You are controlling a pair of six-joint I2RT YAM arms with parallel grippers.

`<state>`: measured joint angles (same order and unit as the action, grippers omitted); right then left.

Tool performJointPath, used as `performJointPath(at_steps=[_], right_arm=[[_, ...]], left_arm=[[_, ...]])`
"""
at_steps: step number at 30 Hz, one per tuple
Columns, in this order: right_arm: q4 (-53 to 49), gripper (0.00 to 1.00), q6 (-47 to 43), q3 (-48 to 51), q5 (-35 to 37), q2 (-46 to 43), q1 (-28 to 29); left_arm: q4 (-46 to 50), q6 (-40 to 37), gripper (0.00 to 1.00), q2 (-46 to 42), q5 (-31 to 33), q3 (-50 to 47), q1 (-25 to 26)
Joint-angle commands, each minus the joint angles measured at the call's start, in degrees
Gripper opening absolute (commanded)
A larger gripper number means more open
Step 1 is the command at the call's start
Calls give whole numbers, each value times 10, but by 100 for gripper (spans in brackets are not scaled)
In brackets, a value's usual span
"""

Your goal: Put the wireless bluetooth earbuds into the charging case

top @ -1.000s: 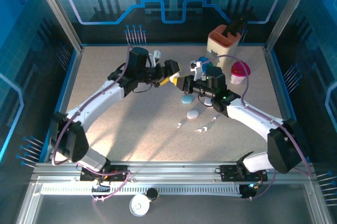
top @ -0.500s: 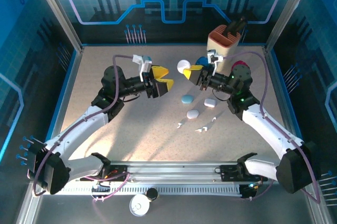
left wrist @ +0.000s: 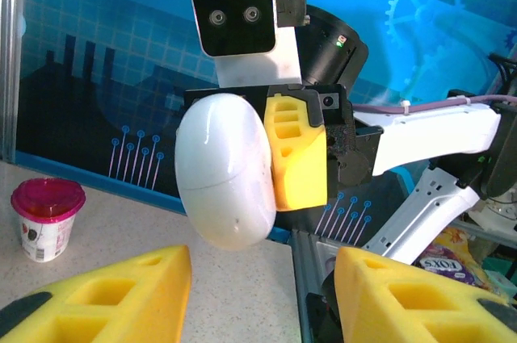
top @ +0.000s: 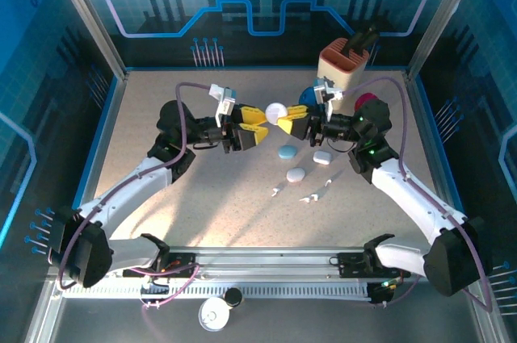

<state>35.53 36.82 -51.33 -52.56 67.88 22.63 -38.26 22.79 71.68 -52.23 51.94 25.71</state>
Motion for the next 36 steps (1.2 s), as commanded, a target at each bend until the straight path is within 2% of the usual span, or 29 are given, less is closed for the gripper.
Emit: performJointPath(at_steps=[1,20,23,25,29,30,32,34,36], right_arm=[[8,1,-23,-22,-17,6,13],[-17,0,-51,-22,-37,18,27],[-19,0,-51,-22,-33,18,26],[-15,1,-46,-23,-30,18,28],[-16,13,-40,-25,7,12,28],[-20,19,-38,-27,21,10,28],[-40,38,-34,-28,70,4,26],[-59,49,-27,-32,111,0,21],[-109,53,-31,-47,141,0,17]], left_arm=[[-48,27,47,12,-26,18,-2],[-82,64,33,29,-35,22,0],[-85,67,23,33,-41,21,0],[-89,67,13,33,-46,20,0],[-81,43,12,29,-48,16,0],[-79,34,12,27,-49,14,1],[-68,5,11,20,-55,9,1],[-43,-42,11,9,-54,2,1],[5,-101,9,-5,-51,-1,1]])
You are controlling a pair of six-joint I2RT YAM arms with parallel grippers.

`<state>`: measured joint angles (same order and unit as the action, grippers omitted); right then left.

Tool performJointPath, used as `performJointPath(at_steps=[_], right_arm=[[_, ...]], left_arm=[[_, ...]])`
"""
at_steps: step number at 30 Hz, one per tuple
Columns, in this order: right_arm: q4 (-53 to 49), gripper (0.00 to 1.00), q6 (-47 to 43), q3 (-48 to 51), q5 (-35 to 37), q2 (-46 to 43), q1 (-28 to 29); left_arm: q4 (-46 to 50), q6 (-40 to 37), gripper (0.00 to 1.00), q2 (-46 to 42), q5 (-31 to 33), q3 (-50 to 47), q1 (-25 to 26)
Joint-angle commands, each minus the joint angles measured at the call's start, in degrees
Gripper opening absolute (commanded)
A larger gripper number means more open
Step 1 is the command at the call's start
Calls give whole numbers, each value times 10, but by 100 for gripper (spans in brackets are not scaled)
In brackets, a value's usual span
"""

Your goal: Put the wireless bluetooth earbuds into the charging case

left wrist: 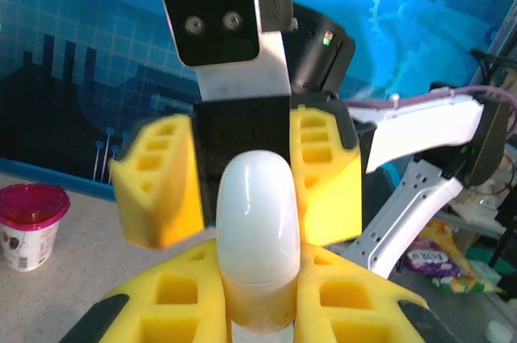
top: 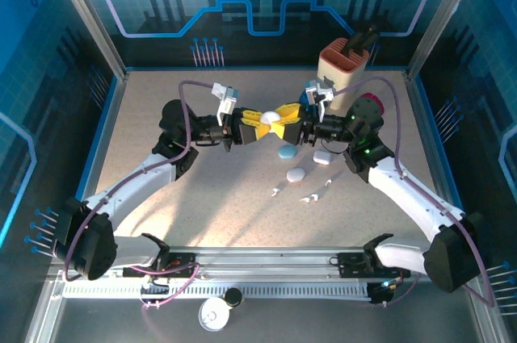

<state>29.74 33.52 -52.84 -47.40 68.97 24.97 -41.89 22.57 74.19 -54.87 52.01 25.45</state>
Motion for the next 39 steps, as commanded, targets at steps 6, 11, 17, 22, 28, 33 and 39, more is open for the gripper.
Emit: performJointPath(at_steps=[6,11,17,22,28,33,39], right_arm=[[-117,60,-15,-58,110,-11,-6],[-101,63,-14,-49,105,-28,-7],[-129,67,-40,-31,107,-68,-11],[-279,69,-186,-57,88,-79,34],[-372,64,-291,-80,76,-49,70],[-362,42,-297,-87,53,-29,75],[-373,13,-312,-95,36,-31,76]], left_arm=[[208,-262,10,-64,-15,12,5],[257,-346,10,-80,11,1,5],[260,-375,10,-76,35,-25,4],[259,-346,11,-62,7,-9,4],[275,-345,11,-65,-16,3,4],[292,-337,11,-64,-36,14,4],[291,-306,12,-54,-46,24,3]])
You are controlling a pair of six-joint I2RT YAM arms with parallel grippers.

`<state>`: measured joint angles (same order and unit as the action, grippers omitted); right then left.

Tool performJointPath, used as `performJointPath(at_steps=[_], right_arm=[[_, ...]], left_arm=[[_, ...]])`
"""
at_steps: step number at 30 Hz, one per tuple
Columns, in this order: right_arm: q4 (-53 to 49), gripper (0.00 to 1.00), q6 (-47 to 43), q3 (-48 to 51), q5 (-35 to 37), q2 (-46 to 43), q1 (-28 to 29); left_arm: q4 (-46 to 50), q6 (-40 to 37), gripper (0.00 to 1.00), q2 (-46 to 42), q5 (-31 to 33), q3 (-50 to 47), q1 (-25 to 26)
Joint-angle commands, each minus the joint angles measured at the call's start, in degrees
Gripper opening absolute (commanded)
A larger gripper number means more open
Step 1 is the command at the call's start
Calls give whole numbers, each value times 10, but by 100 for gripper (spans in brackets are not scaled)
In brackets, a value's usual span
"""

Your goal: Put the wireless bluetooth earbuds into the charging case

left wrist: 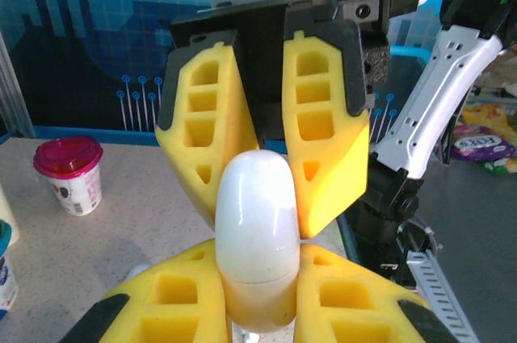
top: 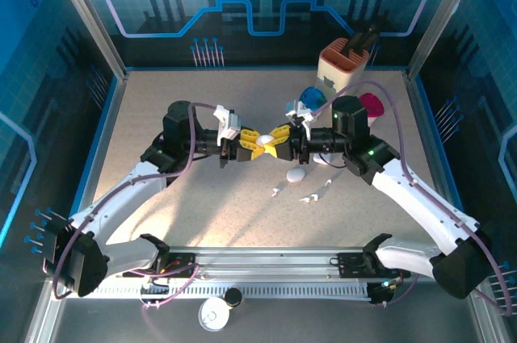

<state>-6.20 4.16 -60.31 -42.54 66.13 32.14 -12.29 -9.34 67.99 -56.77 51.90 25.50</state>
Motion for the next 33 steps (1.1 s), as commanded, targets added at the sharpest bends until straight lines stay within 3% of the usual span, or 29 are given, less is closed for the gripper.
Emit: performJointPath(at_steps=[1,4,5,13,17,25,28,31,33], right_arm=[[-11,7,-17,-20,-10,-5,4],[5,2,-11,-16,-5,-13,4],[13,1,-7,-13,-3,-14,4],[72,0,25,6,-7,-23,3],[64,0,23,6,-13,-20,4],[58,0,15,11,-6,-15,4],[58,0,14,9,-5,-13,4],[63,0,19,8,-6,-13,4],[63,11,22,5,2,-14,4]], left_arm=[[-7,18,14,11,-27,26,3],[-10,31,34,18,-23,28,3],[-11,36,36,19,-23,28,3],[-19,58,36,24,-13,24,3],[-33,69,31,23,-13,24,3],[-63,92,36,22,-9,22,3],[-64,97,33,23,-11,23,3],[-59,92,18,25,-13,20,3],[-59,87,9,26,-12,17,3]])
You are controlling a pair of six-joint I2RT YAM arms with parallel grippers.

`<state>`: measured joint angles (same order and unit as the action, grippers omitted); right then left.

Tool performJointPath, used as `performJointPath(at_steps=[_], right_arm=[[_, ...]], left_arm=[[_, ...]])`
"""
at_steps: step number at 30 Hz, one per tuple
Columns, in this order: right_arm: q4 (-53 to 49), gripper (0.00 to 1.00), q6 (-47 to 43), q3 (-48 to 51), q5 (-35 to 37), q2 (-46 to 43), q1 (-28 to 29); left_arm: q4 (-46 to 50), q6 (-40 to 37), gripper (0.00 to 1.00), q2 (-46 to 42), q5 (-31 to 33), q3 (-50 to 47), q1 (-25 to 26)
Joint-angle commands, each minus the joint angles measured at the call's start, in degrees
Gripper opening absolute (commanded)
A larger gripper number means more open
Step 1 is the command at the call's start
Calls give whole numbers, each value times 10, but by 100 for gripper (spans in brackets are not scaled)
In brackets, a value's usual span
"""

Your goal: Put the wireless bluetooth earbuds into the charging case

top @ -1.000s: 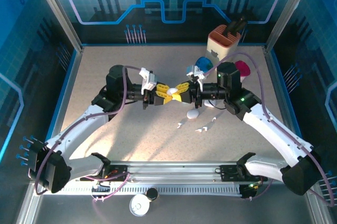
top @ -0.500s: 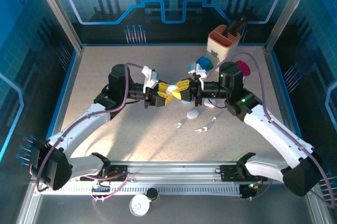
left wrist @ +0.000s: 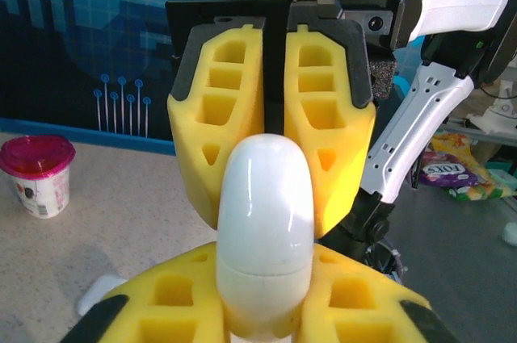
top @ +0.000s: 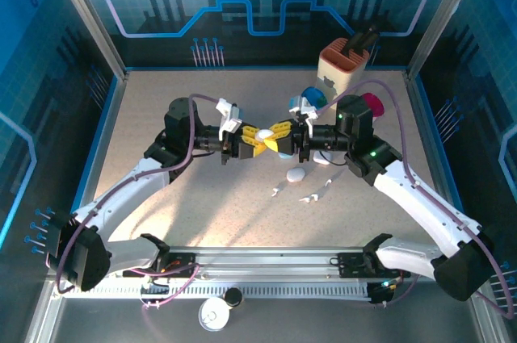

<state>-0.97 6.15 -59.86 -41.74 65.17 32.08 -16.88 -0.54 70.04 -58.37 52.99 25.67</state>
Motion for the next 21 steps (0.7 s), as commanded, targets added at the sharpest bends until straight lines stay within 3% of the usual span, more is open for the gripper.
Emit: performJointPath(at_steps=[1,3,5,9,21], right_arm=[[11,21,10,1,8,-5,4],[21,39,25,4,48,-11,1],[32,48,49,10,98,-17,-7],[-16,53,47,-10,166,-13,-20],[34,64,103,15,122,-51,-39]], left_arm=[[-13,-5,5,5,4,4,1],[-9,-21,0,4,4,0,2],[-5,-39,0,1,6,-5,2],[0,-66,0,-4,7,-13,2],[-19,-79,0,-3,26,-37,-1]])
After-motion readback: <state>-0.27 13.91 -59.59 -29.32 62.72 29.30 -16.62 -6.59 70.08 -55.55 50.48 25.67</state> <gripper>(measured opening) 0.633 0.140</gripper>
